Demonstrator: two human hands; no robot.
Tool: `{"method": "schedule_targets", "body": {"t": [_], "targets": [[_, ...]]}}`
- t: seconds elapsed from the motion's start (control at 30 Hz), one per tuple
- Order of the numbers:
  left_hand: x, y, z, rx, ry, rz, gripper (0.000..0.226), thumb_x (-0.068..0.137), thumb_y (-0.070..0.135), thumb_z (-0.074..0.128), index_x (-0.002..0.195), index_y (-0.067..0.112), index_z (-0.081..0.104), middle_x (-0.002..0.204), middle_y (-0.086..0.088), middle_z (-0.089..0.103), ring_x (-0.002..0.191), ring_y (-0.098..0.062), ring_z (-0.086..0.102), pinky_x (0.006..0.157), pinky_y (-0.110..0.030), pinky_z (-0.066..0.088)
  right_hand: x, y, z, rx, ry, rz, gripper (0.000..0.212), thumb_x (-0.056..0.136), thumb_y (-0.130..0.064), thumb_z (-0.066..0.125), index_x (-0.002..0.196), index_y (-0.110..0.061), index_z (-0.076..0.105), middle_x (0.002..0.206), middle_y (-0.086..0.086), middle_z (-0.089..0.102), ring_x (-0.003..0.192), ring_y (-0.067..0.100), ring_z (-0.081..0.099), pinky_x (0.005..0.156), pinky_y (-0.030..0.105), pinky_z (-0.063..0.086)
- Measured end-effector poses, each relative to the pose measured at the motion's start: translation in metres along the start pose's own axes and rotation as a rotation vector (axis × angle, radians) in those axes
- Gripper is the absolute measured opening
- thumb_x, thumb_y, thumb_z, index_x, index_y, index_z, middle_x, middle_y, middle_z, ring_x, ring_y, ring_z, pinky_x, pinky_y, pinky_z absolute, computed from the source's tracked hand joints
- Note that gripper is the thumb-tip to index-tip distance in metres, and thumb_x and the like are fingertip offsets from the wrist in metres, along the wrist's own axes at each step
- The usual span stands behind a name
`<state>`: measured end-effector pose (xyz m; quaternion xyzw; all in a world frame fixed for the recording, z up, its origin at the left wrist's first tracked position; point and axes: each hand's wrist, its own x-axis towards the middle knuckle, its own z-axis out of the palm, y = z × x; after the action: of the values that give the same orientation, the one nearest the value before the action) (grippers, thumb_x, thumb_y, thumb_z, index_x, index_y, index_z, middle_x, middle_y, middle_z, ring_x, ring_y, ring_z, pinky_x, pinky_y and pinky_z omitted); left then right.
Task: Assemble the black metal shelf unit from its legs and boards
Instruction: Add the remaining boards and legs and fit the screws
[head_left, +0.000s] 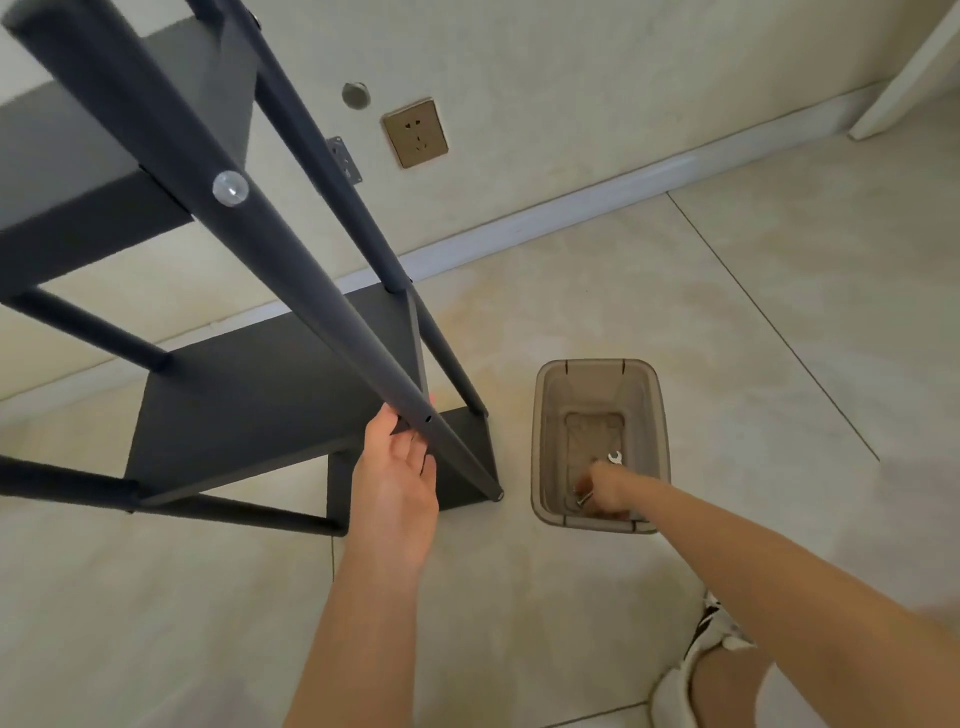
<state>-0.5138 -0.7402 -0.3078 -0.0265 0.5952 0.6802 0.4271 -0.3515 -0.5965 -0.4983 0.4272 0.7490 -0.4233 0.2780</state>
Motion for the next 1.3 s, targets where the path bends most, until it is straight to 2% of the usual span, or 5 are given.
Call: {"method": "schedule_targets", "body": {"t": [0.2,0.37,0.5,0.73,1.3], "targets": [[-0.005,-0.001,0.001,0.016,0.002,0.043,0.037,0.105,0.040,0.044,0.137,0.026,0.056,0.132,0.006,0.066,0.132,-0.011,0.053,0.120,-0.038,0.025,0.017,-0.002,0.002,-0.013,0.022,-0.024,0.029,0.095,-0.008,0.057,0.123,-0.002,0.062,0.119,0.017,0.064,0.106,0.030,0.061,0.092,0.034,0.051],[-0.008,0.001,0.000,0.048,-0.018,0.055,0.030,0.104,0.036,0.046,0.128,0.026,0.059,0.117,0.009,0.074,0.130,-0.010,0.055,0.120,-0.043,0.025,0.021,-0.008,0.006,-0.123,0.016,0.032,0.013,0.096,-0.014,0.054,0.089,-0.004,0.060,0.092,0.009,0.054,0.086,0.025,0.052,0.073,0.031,0.043],[-0.006,0.003,-0.004,0.070,-0.016,0.054,0.025,0.103,0.035,0.047,0.121,0.025,0.063,0.123,0.006,0.072,0.131,-0.010,0.053,0.122,-0.046,0.021,0.024,-0.009,0.007,-0.129,-0.018,0.049,0.020,0.095,-0.013,0.055,0.111,-0.005,0.063,0.082,0.004,0.050,0.077,0.022,0.050,0.073,0.030,0.045],[-0.003,0.001,-0.005,0.047,-0.018,0.040,0.026,0.103,0.036,0.048,0.125,0.028,0.062,0.120,0.008,0.073,0.125,-0.008,0.058,0.118,-0.048,0.025,0.024,-0.008,0.016,-0.155,0.041,0.094,0.026,0.096,-0.016,0.054,0.071,-0.012,0.047,0.072,0.003,0.047,0.070,0.018,0.050,0.064,0.026,0.041],[-0.012,0.004,-0.004,0.121,-0.051,0.092,0.024,0.100,0.035,0.054,0.124,0.034,0.055,0.143,0.005,0.054,0.137,-0.016,0.047,0.120,-0.053,0.027,-0.045,-0.048,-0.009,0.256,0.536,-0.194,0.013,0.098,-0.012,0.055,0.105,-0.010,0.065,0.101,0.007,0.067,0.091,0.021,0.062,0.078,0.028,0.053]]}}
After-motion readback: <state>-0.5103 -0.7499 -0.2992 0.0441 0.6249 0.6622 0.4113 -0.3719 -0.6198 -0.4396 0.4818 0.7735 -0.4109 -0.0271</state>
